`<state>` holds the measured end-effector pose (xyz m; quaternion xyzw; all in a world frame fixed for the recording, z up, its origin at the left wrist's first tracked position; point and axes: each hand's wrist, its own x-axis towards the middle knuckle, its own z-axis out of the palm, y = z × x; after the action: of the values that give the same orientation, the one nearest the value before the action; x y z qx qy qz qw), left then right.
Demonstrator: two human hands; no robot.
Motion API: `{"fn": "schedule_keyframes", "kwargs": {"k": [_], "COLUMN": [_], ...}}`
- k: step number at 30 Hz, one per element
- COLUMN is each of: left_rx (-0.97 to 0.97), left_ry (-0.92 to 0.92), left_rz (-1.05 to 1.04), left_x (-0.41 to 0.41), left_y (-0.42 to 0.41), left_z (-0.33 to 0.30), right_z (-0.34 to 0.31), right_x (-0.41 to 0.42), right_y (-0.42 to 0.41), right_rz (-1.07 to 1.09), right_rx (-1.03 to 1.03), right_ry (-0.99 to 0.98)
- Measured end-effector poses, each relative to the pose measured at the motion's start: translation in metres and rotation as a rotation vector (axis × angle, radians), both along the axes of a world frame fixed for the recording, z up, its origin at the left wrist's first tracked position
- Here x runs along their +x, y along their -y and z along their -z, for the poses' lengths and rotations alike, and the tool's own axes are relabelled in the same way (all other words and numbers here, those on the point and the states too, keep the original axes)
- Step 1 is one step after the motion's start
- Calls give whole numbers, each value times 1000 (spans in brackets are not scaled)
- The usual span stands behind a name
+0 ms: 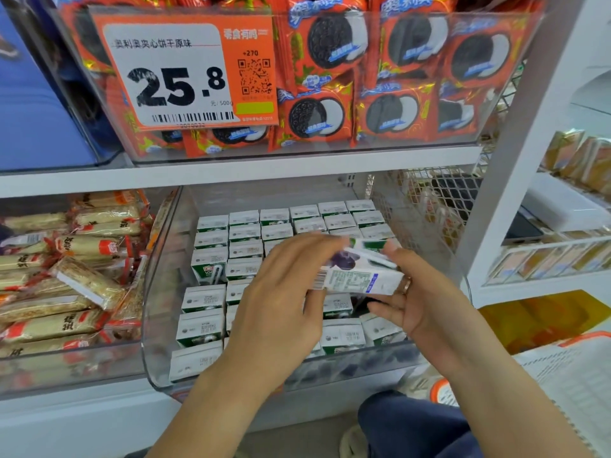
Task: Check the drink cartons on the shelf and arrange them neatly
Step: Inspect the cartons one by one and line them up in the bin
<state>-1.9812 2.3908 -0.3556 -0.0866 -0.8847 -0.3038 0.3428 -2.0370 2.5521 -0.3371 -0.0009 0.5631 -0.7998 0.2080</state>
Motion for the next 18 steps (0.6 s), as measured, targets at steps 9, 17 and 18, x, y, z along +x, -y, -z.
{"fn": "schedule_keyframes", "kwargs": {"k": [9,17,18], "left_rx": [-213,-304,-307], "left_ry": [540,640,638], "left_rz": [-86,-55,-55], "left_x": [-7,-9,-9], "left_y": [17,19,19], "left_z": [21,26,26], "right_z": [-2,6,7], "right_x": [-10,-14,-13], "right_y": [-25,-22,-20], "right_rz": [314,-14,-32], "right_rx": [419,922,949], "right_ry": [-756,-1126,-1148]}}
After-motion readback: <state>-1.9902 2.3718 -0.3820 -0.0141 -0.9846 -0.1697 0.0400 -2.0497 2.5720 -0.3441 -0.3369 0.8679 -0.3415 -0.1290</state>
